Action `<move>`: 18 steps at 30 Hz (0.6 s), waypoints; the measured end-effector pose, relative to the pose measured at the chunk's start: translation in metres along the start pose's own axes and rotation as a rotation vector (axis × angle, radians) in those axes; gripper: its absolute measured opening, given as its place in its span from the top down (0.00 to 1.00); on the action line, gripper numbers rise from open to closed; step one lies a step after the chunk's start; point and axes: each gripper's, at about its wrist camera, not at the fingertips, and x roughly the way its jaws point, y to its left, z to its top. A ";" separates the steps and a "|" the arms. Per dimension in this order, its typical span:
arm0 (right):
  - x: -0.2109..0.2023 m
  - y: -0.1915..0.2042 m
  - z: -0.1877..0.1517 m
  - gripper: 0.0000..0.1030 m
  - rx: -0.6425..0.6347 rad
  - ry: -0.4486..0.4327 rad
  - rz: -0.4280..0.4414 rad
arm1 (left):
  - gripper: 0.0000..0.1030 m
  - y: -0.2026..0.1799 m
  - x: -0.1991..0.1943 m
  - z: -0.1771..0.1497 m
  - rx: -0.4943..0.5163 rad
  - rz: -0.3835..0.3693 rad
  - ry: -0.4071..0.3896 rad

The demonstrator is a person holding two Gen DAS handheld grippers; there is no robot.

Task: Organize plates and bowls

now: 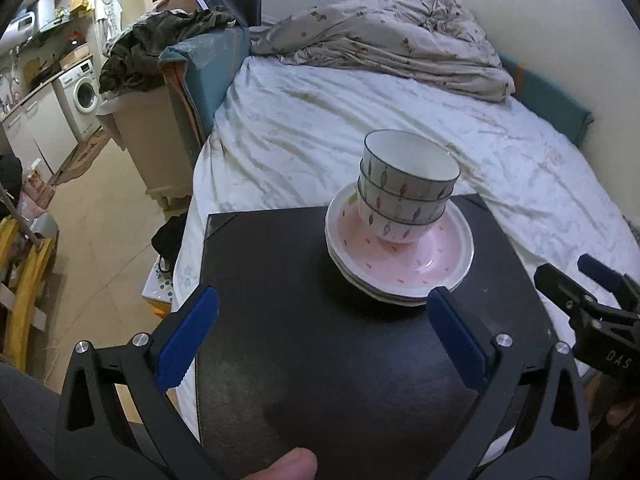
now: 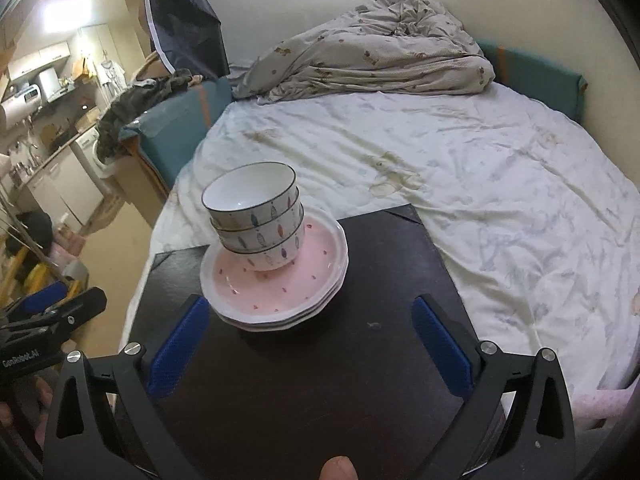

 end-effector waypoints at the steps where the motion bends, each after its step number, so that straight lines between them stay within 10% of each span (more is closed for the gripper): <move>1: 0.004 0.003 0.000 0.00 -0.023 0.003 -0.015 | 0.00 -0.001 0.002 -0.001 0.002 0.001 0.004; 18: 0.016 0.009 -0.005 0.00 -0.038 0.041 -0.017 | 0.00 -0.007 0.007 -0.003 -0.014 -0.012 0.029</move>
